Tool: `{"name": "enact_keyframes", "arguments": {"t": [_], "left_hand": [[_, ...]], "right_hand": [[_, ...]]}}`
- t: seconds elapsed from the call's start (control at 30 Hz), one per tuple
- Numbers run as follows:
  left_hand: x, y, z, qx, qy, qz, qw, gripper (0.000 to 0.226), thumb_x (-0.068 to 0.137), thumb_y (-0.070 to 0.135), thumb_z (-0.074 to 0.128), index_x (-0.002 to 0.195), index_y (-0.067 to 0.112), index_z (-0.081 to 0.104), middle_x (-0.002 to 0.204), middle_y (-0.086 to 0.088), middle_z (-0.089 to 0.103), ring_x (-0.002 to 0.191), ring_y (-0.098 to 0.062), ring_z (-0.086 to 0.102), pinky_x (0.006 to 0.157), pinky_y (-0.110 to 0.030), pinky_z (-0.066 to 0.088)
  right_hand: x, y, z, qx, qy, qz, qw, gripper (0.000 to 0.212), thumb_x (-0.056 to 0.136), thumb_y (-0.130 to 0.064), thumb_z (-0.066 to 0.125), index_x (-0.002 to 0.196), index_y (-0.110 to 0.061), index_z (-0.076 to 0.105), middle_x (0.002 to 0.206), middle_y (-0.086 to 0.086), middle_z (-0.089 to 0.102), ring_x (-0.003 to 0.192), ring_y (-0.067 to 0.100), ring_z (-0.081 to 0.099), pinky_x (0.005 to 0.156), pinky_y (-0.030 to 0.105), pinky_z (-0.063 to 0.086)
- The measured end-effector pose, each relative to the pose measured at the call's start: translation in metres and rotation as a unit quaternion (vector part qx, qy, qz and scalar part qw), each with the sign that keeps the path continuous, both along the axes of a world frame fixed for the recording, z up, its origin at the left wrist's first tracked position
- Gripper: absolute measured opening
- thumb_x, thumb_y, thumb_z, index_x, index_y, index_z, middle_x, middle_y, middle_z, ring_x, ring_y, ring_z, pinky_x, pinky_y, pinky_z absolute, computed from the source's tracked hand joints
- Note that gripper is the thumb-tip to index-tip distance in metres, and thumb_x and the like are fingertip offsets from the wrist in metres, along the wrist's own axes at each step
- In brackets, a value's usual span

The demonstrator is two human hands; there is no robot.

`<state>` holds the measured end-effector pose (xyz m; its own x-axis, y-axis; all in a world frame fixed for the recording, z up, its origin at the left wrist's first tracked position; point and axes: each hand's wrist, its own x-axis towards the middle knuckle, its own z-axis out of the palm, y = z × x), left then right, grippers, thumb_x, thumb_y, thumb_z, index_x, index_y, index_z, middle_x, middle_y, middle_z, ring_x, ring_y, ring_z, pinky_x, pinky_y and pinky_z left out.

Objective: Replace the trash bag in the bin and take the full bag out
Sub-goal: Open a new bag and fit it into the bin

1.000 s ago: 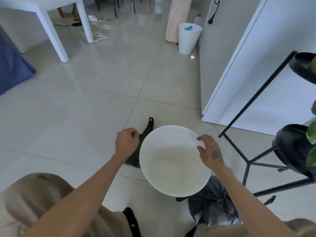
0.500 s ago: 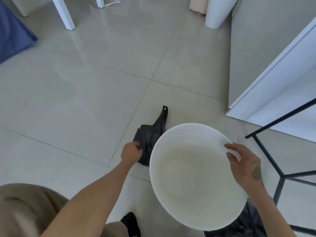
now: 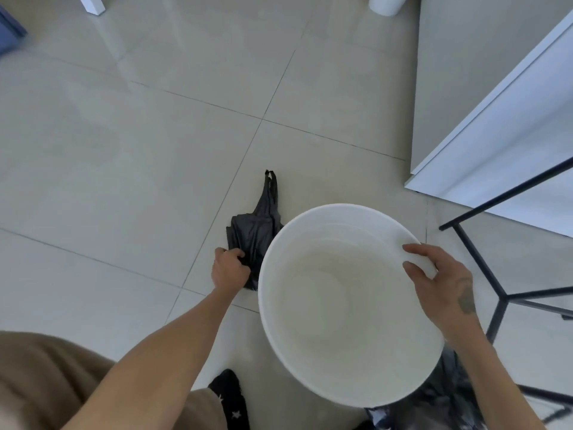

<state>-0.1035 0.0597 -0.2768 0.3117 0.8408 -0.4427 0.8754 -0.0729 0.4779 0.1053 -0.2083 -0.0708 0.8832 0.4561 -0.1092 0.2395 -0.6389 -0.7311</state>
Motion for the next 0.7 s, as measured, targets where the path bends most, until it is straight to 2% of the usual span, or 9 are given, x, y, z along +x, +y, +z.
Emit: {"name": "enact_keyframes", "arguments": {"t": [0.07,0.13,0.23,0.33,0.37,0.4,0.47,0.57,0.7], "left_hand": [[-0.001,0.001,0.005,-0.034,-0.033,0.054,0.997,0.026,0.076,0.01,0.066,0.099,0.016,0.077,0.103,-0.009,0.067,0.072,-0.025,0.066,0.06,-0.033,0.058],[-0.001,-0.001,0.02,-0.083,-0.058,0.097,0.99,0.021,0.08,0.006,0.06,0.09,0.014,0.078,0.081,-0.003,0.069,0.066,-0.019,0.064,0.053,-0.026,0.054],[-0.003,-0.006,0.045,-0.143,-0.075,0.13,0.978,0.024,0.082,-0.002,0.052,0.078,0.012,0.07,0.067,0.0,0.058,0.059,-0.014,0.051,0.053,-0.022,0.043],[-0.012,-0.006,0.076,-0.127,-0.093,0.114,0.981,0.027,0.081,-0.005,0.049,0.073,0.014,0.067,0.076,-0.001,0.06,0.078,-0.024,0.059,0.066,-0.028,0.046],[-0.015,-0.004,0.09,-0.109,-0.1,0.099,0.984,0.03,0.081,-0.005,0.05,0.082,0.015,0.072,0.087,-0.001,0.065,0.09,-0.026,0.062,0.073,-0.027,0.047],[-0.018,-0.002,0.105,-0.084,-0.111,0.084,0.987,0.035,0.082,-0.005,0.051,0.1,0.013,0.076,0.103,-0.003,0.069,0.102,-0.028,0.063,0.08,-0.027,0.049],[-0.024,0.0,0.138,-0.027,-0.128,0.06,0.99,0.048,0.082,-0.004,0.053,0.125,0.01,0.069,0.128,-0.009,0.067,0.115,-0.031,0.062,0.092,-0.032,0.053],[-0.033,0.008,0.186,0.04,-0.158,0.031,0.986,0.054,0.08,-0.005,0.056,0.13,0.014,0.067,0.126,-0.013,0.068,0.107,-0.032,0.066,0.088,-0.044,0.059],[-0.042,0.012,0.257,0.106,-0.207,-0.014,0.972,0.058,0.078,-0.011,0.053,0.129,0.015,0.068,0.125,-0.012,0.069,0.104,-0.029,0.066,0.089,-0.041,0.058]], "right_hand": [[0.002,-0.003,0.002,0.002,0.01,0.013,1.0,0.029,0.09,-0.002,0.067,0.112,-0.021,0.069,0.116,-0.003,0.064,0.101,0.013,0.057,0.068,0.001,0.041],[0.004,-0.008,0.004,-0.002,0.034,0.037,0.999,0.034,0.09,-0.002,0.067,0.117,-0.023,0.067,0.124,-0.004,0.061,0.108,0.013,0.055,0.075,0.003,0.04],[0.006,-0.016,0.002,-0.035,0.065,0.07,0.995,0.051,0.09,0.003,0.064,0.132,-0.026,0.061,0.144,-0.004,0.05,0.126,0.018,0.049,0.096,0.023,0.04],[-0.004,-0.024,-0.001,-0.053,0.032,0.1,0.993,0.067,0.087,0.013,0.057,0.141,-0.026,0.053,0.156,-0.001,0.038,0.143,0.02,0.036,0.106,0.026,0.031],[-0.008,-0.026,-0.002,-0.056,0.019,0.105,0.993,0.071,0.084,0.017,0.054,0.142,-0.024,0.051,0.158,0.001,0.035,0.145,0.021,0.033,0.107,0.025,0.028],[-0.012,-0.027,-0.001,-0.056,0.012,0.106,0.993,0.074,0.082,0.02,0.051,0.143,-0.021,0.05,0.158,0.003,0.034,0.146,0.022,0.031,0.107,0.024,0.027],[-0.022,-0.031,0.001,-0.06,0.011,0.102,0.993,0.078,0.078,0.023,0.046,0.145,-0.017,0.049,0.159,0.005,0.032,0.146,0.025,0.031,0.106,0.024,0.026],[-0.033,-0.038,-0.003,-0.075,-0.002,0.108,0.991,0.078,0.076,0.022,0.047,0.145,-0.014,0.048,0.159,0.007,0.032,0.144,0.03,0.034,0.106,0.027,0.03],[-0.033,-0.041,-0.004,-0.113,0.011,0.138,0.984,0.062,0.086,0.006,0.059,0.142,-0.018,0.049,0.164,0.004,0.021,0.147,0.031,0.029,0.112,0.036,0.034]]}}
